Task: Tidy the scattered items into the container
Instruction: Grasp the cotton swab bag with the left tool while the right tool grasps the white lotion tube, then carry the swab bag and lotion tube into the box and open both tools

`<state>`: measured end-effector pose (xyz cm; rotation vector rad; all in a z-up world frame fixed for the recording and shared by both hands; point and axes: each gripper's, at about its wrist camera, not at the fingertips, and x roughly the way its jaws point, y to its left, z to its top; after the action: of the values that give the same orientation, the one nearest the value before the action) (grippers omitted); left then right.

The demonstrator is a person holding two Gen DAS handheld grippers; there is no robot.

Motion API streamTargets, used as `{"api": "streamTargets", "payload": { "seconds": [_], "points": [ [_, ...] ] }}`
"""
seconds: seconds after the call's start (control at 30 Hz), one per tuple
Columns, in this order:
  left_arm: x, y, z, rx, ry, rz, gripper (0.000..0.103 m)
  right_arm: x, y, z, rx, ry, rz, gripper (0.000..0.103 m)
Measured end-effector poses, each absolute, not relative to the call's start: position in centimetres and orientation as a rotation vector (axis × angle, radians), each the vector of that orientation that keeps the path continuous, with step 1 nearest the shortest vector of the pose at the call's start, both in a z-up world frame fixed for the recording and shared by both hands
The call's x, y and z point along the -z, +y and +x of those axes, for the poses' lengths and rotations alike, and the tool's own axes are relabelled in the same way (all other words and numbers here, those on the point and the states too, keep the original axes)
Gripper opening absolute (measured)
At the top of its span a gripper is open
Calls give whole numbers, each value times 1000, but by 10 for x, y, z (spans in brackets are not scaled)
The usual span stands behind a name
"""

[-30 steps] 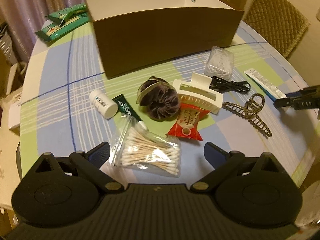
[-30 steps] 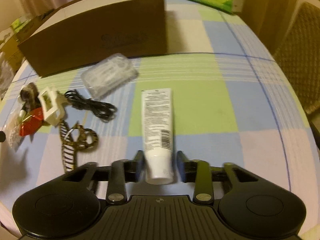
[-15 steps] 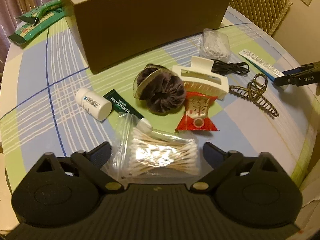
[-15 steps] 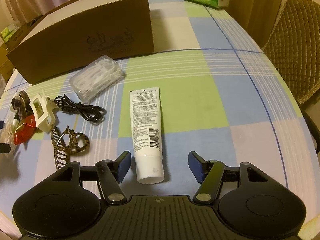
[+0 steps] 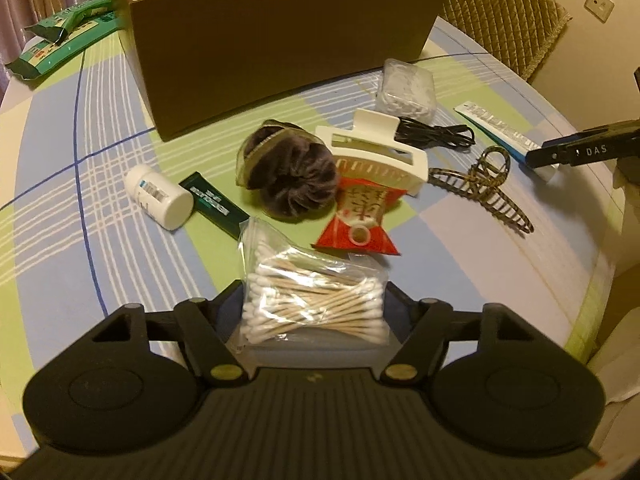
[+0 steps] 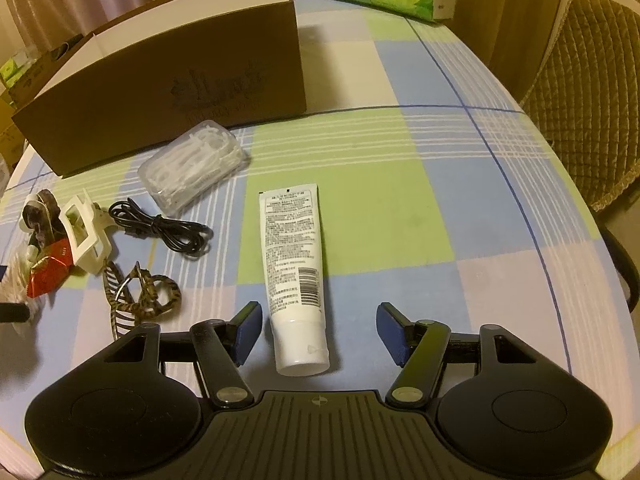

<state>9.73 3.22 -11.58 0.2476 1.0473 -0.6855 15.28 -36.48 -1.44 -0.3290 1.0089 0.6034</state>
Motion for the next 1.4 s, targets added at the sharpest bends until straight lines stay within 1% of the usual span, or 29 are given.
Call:
{"api": "streamTargets", "payload": {
  "seconds": [0.3, 0.7, 0.77, 0.83, 0.87, 0.9, 0.93, 1.17, 1.4],
  "points": [
    [106, 30, 78, 643, 1048, 206, 68, 12, -363, 153, -624, 983, -336, 61],
    [77, 34, 87, 550, 1000, 148, 68, 20, -343, 155, -697, 938, -422, 60],
    [74, 32, 88, 542, 997, 147, 68, 22, -341, 154, -703, 938, -435, 57],
    [72, 31, 88, 536, 998, 146, 68, 26, -339, 153, -704, 945, -458, 47],
    [72, 31, 89, 531, 999, 145, 68, 27, -339, 151, -710, 938, -471, 44],
    [72, 30, 89, 528, 1002, 144, 68, 26, -338, 149, -725, 929, -486, 35],
    [72, 30, 89, 523, 1006, 143, 68, 26, -338, 146, -741, 923, -495, 30],
    [71, 25, 89, 513, 1012, 139, 68, 22, -345, 137, -775, 940, -470, 29],
    [61, 20, 94, 510, 990, 126, 68, -10, -353, 137, -810, 919, -360, 29]
  ]
}}
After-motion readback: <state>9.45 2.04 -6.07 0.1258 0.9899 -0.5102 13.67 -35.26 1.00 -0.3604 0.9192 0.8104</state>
